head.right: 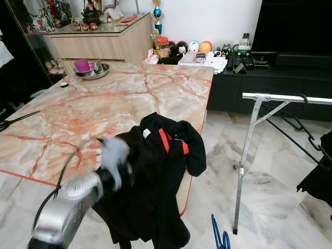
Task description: Hang hanger
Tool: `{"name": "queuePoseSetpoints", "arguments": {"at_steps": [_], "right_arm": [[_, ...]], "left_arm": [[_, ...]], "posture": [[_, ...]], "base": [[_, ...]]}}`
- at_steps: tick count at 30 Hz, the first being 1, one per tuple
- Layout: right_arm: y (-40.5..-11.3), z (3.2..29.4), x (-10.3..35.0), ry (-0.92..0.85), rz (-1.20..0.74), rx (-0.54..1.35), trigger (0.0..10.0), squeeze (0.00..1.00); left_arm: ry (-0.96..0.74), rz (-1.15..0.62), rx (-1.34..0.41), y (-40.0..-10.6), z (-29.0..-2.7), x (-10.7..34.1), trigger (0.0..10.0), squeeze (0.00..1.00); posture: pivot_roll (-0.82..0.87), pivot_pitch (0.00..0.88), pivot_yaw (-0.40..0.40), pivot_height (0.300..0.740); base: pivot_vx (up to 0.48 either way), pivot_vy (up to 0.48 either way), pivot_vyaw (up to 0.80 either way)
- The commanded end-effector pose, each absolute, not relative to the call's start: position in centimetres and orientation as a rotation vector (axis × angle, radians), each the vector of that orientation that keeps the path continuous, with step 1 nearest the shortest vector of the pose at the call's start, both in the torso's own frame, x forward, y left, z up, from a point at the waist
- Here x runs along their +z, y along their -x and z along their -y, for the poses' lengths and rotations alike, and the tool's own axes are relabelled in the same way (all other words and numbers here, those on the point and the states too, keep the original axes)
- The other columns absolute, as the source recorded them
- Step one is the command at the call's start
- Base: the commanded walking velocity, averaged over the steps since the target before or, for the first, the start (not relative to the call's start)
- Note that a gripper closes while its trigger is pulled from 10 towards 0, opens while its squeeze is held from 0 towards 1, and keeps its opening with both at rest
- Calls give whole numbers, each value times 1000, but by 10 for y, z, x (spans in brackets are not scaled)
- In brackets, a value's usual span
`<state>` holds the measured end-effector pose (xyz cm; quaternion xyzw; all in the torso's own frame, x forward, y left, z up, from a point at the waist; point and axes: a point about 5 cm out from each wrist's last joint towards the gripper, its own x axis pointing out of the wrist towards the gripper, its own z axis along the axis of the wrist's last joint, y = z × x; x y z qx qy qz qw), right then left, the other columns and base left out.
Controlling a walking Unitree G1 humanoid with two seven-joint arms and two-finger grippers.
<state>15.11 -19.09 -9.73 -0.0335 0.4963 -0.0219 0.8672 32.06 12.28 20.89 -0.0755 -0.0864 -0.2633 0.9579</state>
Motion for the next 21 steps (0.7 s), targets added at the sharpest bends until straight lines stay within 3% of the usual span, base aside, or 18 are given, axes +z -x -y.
{"name": "queuePoseSetpoints", "arguments": {"at_steps": [1,2,3,4,5,7,8,10,11,12,13,14,15,16,17,18,21], "right_arm": [[-147,181,-100,51,-1053,-19,10000,0],[-147,181,-100,51,-1053,-19,10000,0],[-147,180,-100,52,-1052,-19,10000,0],[-147,180,-100,53,-1052,-19,10000,0],[-147,180,-100,52,-1051,-19,10000,0],[-147,181,-100,51,-1050,-21,10000,0],[-147,181,-100,51,-1050,-21,10000,0],[-147,181,-100,54,-1052,-21,10000,0],[-147,181,-100,54,-1052,-21,10000,0],[-147,181,-100,55,-1052,-20,10000,0],[-147,181,-100,55,-1052,-20,10000,0],[-147,181,-100,56,-1052,-20,10000,0],[-147,181,-100,56,-1051,-19,10000,0],[-147,181,-100,57,-1051,-19,10000,0],[-147,181,-100,57,-1051,-19,10000,0],[-147,181,-100,58,-1050,-18,10000,0],[-147,181,-100,58,-1049,-18,10000,0]], "left_arm": [[-195,30,-673,-308,-116,176,10000,1000],[-195,30,-673,-308,-116,176,10000,1000],[-315,-48,-812,-295,-108,158,10000,1000],[-326,-64,-842,-292,-107,154,10000,1000],[-222,-72,-915,-284,-100,156,10000,1000],[-31,-1,-899,-284,-94,174,10000,1000],[-31,-1,-899,-284,-94,174,10000,1000],[174,144,-605,-312,-109,204,10000,1000],[174,144,-605,-312,-109,204,10000,1000],[255,200,-429,-326,-125,215,10000,1000],[262,210,-398,-327,-128,217,10000,1000],[202,205,-424,-327,-128,216,10000,1000],[-11,133,-568,-320,-118,203,10000,1000],[-120,77,-649,-315,-111,193,10000,1000],[-120,77,-649,-315,-111,193,10000,1000],[-303,-38,-803,-301,-102,169,10000,1000],[-162,-40,-878,-289,-95,168,10000,1000]], "posture": [[135,51,82,740],[135,51,82,740],[131,54,83,740],[131,54,83,740],[127,56,84,740],[128,56,82,740],[128,56,82,740],[130,57,81,740],[130,57,81,740],[131,57,81,740],[131,56,81,740],[130,55,82,740],[133,55,82,740],[133,55,82,740],[133,55,82,740],[134,54,82,740],[124,57,84,740]], "base": [[0,0,0],[0,0,0],[0,0,0],[0,0,0],[0,0,0],[0,0,0],[0,0,0],[0,0,0],[0,0,0],[0,0,0],[0,0,0],[0,0,0],[0,0,0],[0,0,0],[0,0,0],[0,0,0],[0,0,0]]}}
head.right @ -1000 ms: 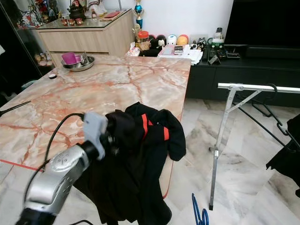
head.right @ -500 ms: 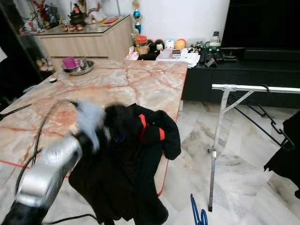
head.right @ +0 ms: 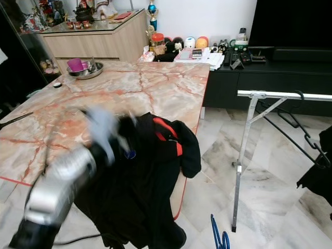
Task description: Hang hanger
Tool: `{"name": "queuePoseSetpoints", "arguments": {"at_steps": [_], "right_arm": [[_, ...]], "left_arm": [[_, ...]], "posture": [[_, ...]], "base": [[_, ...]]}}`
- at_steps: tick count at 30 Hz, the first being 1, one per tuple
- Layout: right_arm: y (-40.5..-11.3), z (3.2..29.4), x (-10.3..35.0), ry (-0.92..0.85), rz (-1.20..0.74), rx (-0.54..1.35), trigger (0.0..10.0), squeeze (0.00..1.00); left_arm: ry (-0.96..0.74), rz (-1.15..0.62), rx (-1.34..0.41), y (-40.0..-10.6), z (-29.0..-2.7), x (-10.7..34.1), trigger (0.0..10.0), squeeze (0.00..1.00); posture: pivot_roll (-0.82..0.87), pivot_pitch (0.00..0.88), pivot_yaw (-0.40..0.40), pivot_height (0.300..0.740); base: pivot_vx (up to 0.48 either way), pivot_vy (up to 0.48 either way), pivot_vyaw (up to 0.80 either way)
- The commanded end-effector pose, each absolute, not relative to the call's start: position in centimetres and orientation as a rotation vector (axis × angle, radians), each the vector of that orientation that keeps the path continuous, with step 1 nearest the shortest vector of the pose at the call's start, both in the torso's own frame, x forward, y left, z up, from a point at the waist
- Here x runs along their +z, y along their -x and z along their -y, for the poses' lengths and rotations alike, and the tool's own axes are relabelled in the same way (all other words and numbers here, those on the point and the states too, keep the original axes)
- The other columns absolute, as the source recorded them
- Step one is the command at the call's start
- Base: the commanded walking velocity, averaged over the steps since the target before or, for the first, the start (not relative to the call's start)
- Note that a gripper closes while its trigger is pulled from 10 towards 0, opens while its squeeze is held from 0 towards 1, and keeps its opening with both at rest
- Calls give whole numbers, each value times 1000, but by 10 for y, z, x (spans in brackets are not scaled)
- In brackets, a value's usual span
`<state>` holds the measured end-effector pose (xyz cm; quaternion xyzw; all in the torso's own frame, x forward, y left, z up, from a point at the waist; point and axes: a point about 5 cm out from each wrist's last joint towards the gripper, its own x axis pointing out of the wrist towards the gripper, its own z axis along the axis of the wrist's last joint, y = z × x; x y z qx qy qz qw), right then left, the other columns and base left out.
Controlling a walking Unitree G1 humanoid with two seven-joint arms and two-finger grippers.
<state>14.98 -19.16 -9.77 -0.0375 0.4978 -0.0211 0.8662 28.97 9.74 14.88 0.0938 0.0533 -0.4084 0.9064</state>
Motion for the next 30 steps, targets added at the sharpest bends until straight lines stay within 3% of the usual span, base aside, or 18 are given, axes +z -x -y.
{"name": "queuePoseSetpoints", "arguments": {"at_steps": [1,5,6,9,10,11,12,14,16,17,19,20,23,26,28,29,30], "right_arm": [[-147,181,-100,58,-1049,-18,10000,0],[-147,181,-100,63,-1052,-16,10000,0],[-147,181,-100,64,-1052,-15,10000,0],[-147,181,-100,63,-1051,-16,10000,0],[-147,181,-100,63,-1051,-16,10000,0],[-147,181,-100,65,-1050,-15,10000,0],[-147,181,-100,66,-1050,-15,10000,0],[-147,181,-100,67,-1050,-14,10000,0],[-147,181,-100,70,-1050,-9,10000,0],[-147,181,-100,69,-1050,-11,10000,0],[-147,182,-100,68,-1049,-13,10000,0],[-147,182,-100,69,-1050,-13,10000,0],[-147,182,-100,70,-1050,-13,10000,0],[-147,182,-100,71,-1049,-14,10000,0],[-147,182,-100,73,-1048,-13,10000,0],[-147,182,-100,73,-1048,-13,10000,0],[-147,182,-100,73,-1048,-12,10000,0]], "left_arm": [[-120,-33,-882,-288,-93,170,10000,1000],[66,99,-669,-308,-103,195,10000,1000],[174,136,-538,-318,-115,203,10000,1000],[203,125,-378,-327,-132,201,10000,1000],[203,125,-378,-327,-132,201,10000,1000],[79,87,-400,-325,-131,193,10000,1000],[-116,5,-587,-314,-116,179,10000,1000],[-294,-77,-829,-295,-100,162,10000,1000],[-209,-62,-980,-278,-90,164,10000,1000],[-44,18,-905,-286,-90,181,10000,1000],[92,89,-741,-302,-97,197,10000,1000],[171,152,-549,-319,-110,209,10000,1000],[249,261,-271,-337,-141,229,10000,1000],[121,225,-410,-331,-131,224,10000,1000],[-63,126,-645,-315,-109,204,10000,1000],[-63,126,-645,-315,-109,204,10000,1000],[-114,111,-719,-305,-101,195,10000,675]], "posture": [[124,57,84,740],[130,55,80,740],[130,54,80,740],[131,54,82,740],[131,54,82,740],[129,53,81,740],[134,54,78,740],[134,53,78,740],[129,55,79,740],[128,57,78,740],[129,57,76,740],[129,57,76,740],[127,57,76,740],[131,59,76,740],[131,61,77,740],[131,61,77,740],[128,63,78,740]], "base": [[0,0,0],[0,0,0],[0,0,0],[0,0,0],[0,0,0],[0,0,0],[0,0,0],[0,0,0],[0,0,0],[0,0,0],[0,0,0],[0,0,0],[0,0,0],[0,0,0],[0,0,0],[0,0,0],[0,0,0]]}}
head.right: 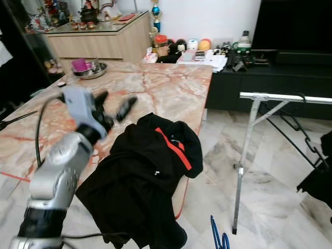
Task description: Hang hanger
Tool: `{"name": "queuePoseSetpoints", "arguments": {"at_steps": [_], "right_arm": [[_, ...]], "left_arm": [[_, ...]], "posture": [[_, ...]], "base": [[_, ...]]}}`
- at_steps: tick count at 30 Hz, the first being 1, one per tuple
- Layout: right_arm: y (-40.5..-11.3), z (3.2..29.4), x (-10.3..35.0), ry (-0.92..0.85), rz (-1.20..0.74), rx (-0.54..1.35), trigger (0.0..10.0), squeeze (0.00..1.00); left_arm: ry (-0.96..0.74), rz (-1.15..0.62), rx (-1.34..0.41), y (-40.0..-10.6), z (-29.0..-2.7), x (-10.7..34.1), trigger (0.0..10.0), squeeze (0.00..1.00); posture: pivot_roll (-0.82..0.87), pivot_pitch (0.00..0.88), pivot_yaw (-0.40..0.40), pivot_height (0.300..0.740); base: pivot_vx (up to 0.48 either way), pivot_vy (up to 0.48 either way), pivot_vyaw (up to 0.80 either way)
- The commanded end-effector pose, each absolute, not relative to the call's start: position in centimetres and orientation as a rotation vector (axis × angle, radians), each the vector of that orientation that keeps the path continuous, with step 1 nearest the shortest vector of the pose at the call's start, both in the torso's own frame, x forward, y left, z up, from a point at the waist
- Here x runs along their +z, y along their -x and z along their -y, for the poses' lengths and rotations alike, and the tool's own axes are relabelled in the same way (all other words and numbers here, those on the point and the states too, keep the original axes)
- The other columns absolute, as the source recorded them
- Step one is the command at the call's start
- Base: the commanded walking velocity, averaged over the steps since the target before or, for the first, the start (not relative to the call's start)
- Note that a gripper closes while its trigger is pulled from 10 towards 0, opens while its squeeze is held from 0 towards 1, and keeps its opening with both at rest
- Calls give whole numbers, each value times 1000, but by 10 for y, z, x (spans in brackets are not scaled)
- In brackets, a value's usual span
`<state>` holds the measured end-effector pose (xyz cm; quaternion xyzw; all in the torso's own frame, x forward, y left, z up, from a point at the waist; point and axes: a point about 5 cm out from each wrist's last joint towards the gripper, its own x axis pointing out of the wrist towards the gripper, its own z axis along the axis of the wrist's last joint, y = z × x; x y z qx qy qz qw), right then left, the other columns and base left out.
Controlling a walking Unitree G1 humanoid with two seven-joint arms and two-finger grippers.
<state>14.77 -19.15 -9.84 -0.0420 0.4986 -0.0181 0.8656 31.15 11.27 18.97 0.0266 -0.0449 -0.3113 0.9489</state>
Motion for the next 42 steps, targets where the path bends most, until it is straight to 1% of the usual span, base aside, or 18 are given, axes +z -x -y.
{"name": "queuePoseSetpoints", "arguments": {"at_steps": [1,5,6,7,10,12,18,26,30,42], "right_arm": [[-147,182,-100,73,-1047,-12,10000,0],[-147,182,-100,71,-1047,-13,10000,0],[-147,182,-100,70,-1048,-14,10000,0],[-147,181,-100,69,-1048,-15,10000,0],[-147,181,-100,67,-1046,-18,10000,0],[-147,182,-100,53,-1042,-33,10000,0],[-145,183,-100,-3,-1035,-95,10000,0],[-143,183,-101,-75,-1023,-165,10000,0],[-143,184,-101,-73,-1025,-166,10000,0],[-142,184,-101,-62,-1022,-158,10000,0]], "left_arm": [[-113,113,-720,-304,-100,194,10000,0],[-14,155,-548,-313,-110,197,10000,0],[6,153,-469,-315,-118,193,10000,0],[22,143,-427,-316,-123,190,10000,0],[45,125,-394,-314,-129,185,10000,0],[12,90,-341,-307,-138,173,10000,0],[-32,77,-328,-300,-143,165,10000,0],[-23,79,-324,-303,-141,164,10000,0],[-22,79,-326,-303,-140,163,10000,0],[-19,79,-334,-302,-136,162,10000,0]], "posture": [[128,63,77,740],[129,60,76,740],[128,59,76,740],[126,59,77,740],[124,59,78,740],[126,58,76,740],[129,56,73,740],[118,47,76,740],[117,40,76,740],[115,32,74,740]], "base": [[0,0,0],[0,0,0],[0,0,0],[0,0,0],[0,0,0],[0,0,0],[0,0,0],[0,-419,-90],[0,-435,-744],[0,-427,0]]}}
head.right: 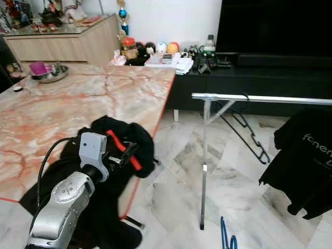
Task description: Hang hanger
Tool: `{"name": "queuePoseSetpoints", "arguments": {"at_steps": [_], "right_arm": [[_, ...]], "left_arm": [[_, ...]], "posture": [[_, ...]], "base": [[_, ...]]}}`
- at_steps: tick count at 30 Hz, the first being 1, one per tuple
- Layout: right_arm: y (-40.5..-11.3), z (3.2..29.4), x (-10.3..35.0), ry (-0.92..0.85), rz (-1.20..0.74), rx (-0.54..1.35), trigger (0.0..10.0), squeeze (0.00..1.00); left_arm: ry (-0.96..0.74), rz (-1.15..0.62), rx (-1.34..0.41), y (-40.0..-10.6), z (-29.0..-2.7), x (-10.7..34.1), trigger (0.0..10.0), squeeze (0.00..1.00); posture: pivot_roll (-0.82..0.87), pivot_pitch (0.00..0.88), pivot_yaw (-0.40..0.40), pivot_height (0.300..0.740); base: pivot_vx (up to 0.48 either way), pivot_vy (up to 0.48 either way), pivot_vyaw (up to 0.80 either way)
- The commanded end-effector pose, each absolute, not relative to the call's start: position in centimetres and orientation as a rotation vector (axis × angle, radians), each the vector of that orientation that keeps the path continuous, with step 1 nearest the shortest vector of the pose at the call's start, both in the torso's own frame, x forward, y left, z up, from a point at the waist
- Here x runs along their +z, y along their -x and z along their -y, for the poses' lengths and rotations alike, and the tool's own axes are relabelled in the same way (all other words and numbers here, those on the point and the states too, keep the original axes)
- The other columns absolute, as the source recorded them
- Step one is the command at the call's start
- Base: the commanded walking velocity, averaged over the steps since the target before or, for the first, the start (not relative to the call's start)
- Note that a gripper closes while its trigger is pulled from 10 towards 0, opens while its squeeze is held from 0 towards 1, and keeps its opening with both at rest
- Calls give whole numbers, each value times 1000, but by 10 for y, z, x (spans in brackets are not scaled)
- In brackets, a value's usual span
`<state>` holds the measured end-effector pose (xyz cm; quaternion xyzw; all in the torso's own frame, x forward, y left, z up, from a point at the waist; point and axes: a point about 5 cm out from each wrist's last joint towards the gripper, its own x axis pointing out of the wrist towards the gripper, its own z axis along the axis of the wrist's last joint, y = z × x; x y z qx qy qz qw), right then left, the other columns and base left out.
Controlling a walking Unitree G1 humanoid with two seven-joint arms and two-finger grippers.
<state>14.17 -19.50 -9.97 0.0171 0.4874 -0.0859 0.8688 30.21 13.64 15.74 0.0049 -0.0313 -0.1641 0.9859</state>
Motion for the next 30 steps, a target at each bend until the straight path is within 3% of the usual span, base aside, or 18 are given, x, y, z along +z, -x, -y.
{"name": "queuePoseSetpoints", "arguments": {"at_steps": [1,11,17,30], "right_arm": [[-142,184,-101,-61,-1022,-159,10000,0],[-144,185,-100,-63,-1019,-169,10000,0],[-144,185,-100,-63,-1017,-169,10000,0],[-145,185,-100,-57,-1010,-159,10000,0]], "left_arm": [[-20,80,-335,-302,-136,162,10000,0],[-16,78,-331,-302,-135,161,10000,0],[-19,74,-336,-302,-133,160,10000,0],[-13,68,-345,-301,-129,157,10000,0]], "posture": [[115,33,73,740],[116,53,70,740],[112,57,69,740],[107,54,68,740]], "base": [[0,-424,0],[0,-425,0],[0,-420,-721],[0,-395,0]]}}
